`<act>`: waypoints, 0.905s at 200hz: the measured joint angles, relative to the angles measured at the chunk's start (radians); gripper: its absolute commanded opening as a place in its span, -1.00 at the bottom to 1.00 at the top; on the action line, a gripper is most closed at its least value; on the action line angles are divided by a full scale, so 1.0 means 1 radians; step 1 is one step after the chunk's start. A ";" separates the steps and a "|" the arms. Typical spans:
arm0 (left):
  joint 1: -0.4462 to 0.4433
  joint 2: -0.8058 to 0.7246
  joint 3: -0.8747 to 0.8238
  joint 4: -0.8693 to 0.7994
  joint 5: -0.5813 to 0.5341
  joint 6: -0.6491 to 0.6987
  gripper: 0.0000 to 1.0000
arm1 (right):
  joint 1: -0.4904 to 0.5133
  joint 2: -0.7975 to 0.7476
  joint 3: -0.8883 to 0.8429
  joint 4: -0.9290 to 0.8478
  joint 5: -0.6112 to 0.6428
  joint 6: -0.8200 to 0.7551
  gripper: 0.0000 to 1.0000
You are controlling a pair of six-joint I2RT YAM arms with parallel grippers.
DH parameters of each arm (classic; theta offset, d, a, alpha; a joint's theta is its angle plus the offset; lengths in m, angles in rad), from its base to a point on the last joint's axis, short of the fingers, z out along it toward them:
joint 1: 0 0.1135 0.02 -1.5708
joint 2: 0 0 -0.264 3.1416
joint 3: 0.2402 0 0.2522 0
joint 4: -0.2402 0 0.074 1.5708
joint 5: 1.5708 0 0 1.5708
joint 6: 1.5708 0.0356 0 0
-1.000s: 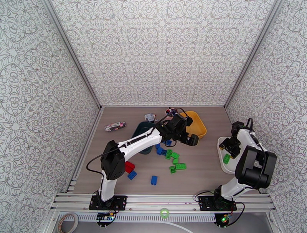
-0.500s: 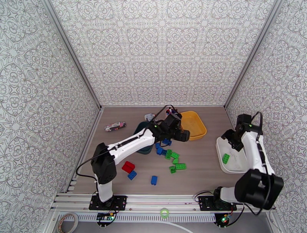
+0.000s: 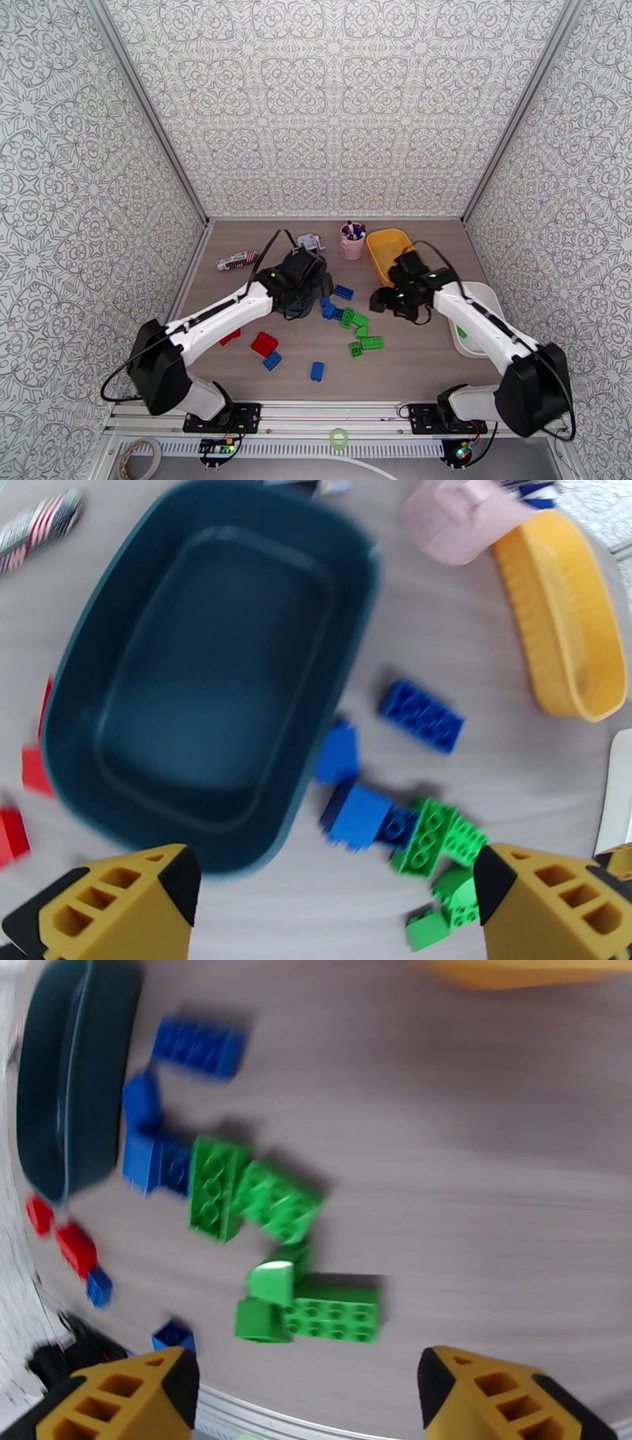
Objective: Sort the legos into containers by color
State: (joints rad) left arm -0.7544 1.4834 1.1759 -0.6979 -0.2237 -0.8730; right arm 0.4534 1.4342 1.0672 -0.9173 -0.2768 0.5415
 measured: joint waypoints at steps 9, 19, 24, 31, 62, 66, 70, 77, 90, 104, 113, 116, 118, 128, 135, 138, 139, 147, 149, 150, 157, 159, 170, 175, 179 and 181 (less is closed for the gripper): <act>-0.007 -0.026 -0.034 -0.002 -0.004 -0.024 0.94 | 0.031 0.038 0.000 0.003 0.001 0.000 0.56; -0.013 -0.053 -0.068 -0.002 -0.007 -0.048 0.94 | 0.059 0.073 0.000 0.002 0.003 -0.001 0.56; -0.016 -0.065 -0.080 -0.003 -0.008 -0.058 0.95 | 0.073 0.087 0.000 0.002 0.003 -0.001 0.56; -0.021 -0.084 -0.097 -0.006 -0.012 -0.072 0.95 | 0.092 0.099 0.000 0.001 0.006 -0.001 0.55; -0.041 -0.145 -0.145 -0.006 -0.018 -0.121 0.95 | 0.146 0.071 -0.027 0.008 0.008 0.002 0.52; -0.043 -0.148 -0.147 -0.006 -0.018 -0.124 0.95 | 0.151 0.061 -0.037 0.008 0.010 0.003 0.52; -0.046 -0.149 -0.148 -0.007 -0.019 -0.127 0.95 | 0.156 0.050 -0.047 0.005 0.011 0.004 0.52; -0.051 -0.150 -0.148 -0.006 -0.022 -0.131 0.95 | 0.162 0.031 -0.062 -0.002 0.017 0.005 0.52; -0.064 -0.150 -0.149 -0.006 -0.027 -0.142 0.95 | 0.179 -0.006 -0.085 -0.020 0.029 0.005 0.50; -0.074 -0.150 -0.149 -0.006 -0.029 -0.148 0.95 | 0.205 -0.039 -0.113 -0.031 0.037 0.012 0.42; -0.078 -0.149 -0.149 -0.006 -0.030 -0.149 0.95 | 0.222 -0.058 -0.138 -0.033 0.037 0.021 0.34; -0.080 -0.149 -0.148 -0.006 -0.032 -0.149 0.95 | 0.227 -0.066 -0.150 -0.034 0.037 0.023 0.33; -0.081 -0.149 -0.148 -0.006 -0.034 -0.149 0.95 | 0.232 -0.071 -0.159 -0.034 0.037 0.029 0.32; -0.087 -0.149 -0.148 -0.007 -0.036 -0.149 0.95 | 0.245 -0.092 -0.198 -0.035 0.037 0.047 0.30; -0.090 -0.148 -0.148 -0.007 -0.036 -0.149 0.95 | 0.250 -0.106 -0.225 -0.037 0.037 0.059 0.32; -0.092 -0.148 -0.148 -0.007 -0.036 -0.149 0.95 | 0.253 -0.114 -0.237 -0.040 0.038 0.066 0.35; -0.092 -0.148 -0.148 -0.007 -0.036 -0.149 0.95 | 0.253 -0.115 -0.240 -0.041 0.038 0.066 0.35; -0.094 -0.145 -0.147 -0.007 -0.037 -0.149 0.95 | 0.254 -0.132 -0.265 -0.045 0.040 0.082 0.46; -0.095 -0.144 -0.146 -0.007 -0.036 -0.149 0.95 | 0.254 -0.135 -0.270 -0.046 0.042 0.085 0.47; -0.095 -0.143 -0.145 -0.008 -0.036 -0.149 0.95 | 0.254 -0.137 -0.274 -0.046 0.045 0.093 0.48; -0.098 -0.139 -0.143 -0.008 -0.037 -0.149 0.95 | 0.254 -0.147 -0.288 -0.048 0.054 0.106 0.52; -0.099 -0.138 -0.143 -0.008 -0.037 -0.149 0.95 | 0.254 -0.150 -0.293 -0.049 0.056 0.105 0.53; -0.103 -0.135 -0.143 -0.009 -0.040 -0.150 0.95 | 0.254 -0.151 -0.304 -0.051 0.072 0.122 0.53; -0.105 -0.134 -0.142 -0.009 -0.040 -0.150 0.95 | 0.254 -0.148 -0.306 -0.050 0.077 0.125 0.53; -0.105 -0.132 -0.142 -0.010 -0.040 -0.150 0.95 | 0.254 -0.142 -0.306 -0.050 0.083 0.129 0.53; -0.105 -0.130 -0.140 -0.010 -0.040 -0.150 0.95 | 0.254 -0.138 -0.306 -0.049 0.086 0.130 0.53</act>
State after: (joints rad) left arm -0.8597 1.3529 1.0359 -0.7078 -0.2638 -1.0225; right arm 0.7078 1.2964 0.7612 -0.9661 -0.1905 0.6716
